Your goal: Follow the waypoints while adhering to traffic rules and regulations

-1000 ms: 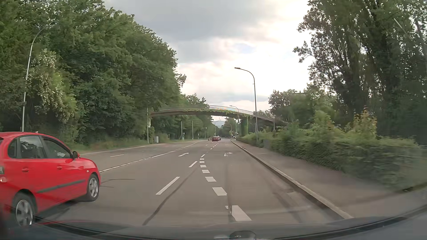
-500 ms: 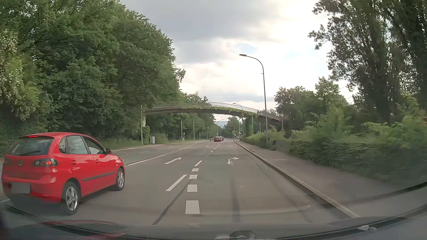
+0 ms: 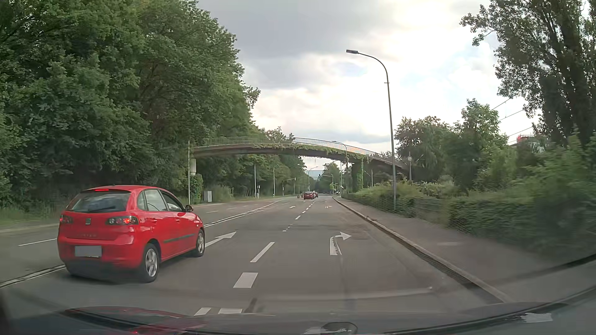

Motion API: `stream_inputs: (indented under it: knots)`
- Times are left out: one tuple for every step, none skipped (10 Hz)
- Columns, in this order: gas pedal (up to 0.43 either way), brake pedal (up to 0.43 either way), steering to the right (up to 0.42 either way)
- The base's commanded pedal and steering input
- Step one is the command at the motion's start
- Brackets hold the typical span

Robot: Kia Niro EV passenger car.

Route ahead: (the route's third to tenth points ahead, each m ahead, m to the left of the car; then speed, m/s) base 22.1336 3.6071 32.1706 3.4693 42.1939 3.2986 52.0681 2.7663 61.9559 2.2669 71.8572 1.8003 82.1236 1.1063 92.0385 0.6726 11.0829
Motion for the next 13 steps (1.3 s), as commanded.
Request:
stream_inputs:
  knots:
    - [0.118,0.000,-0.013]
    - [0.118,0.000,-0.013]
    - [0.118,0.000,-0.013]
    - [0.110,0.000,-0.013]
    - [0.098,0.000,-0.013]
    - [0.067,0.000,-0.013]
    - [0.067,0.000,-0.013]
    - [0.067,0.000,-0.013]
    - [0.067,0.000,-0.012]
    - [0.067,0.000,-0.011]
    - [0.079,0.000,-0.008]
    - [0.079,0.000,-0.004]
    - [0.079,0.000,-0.003]
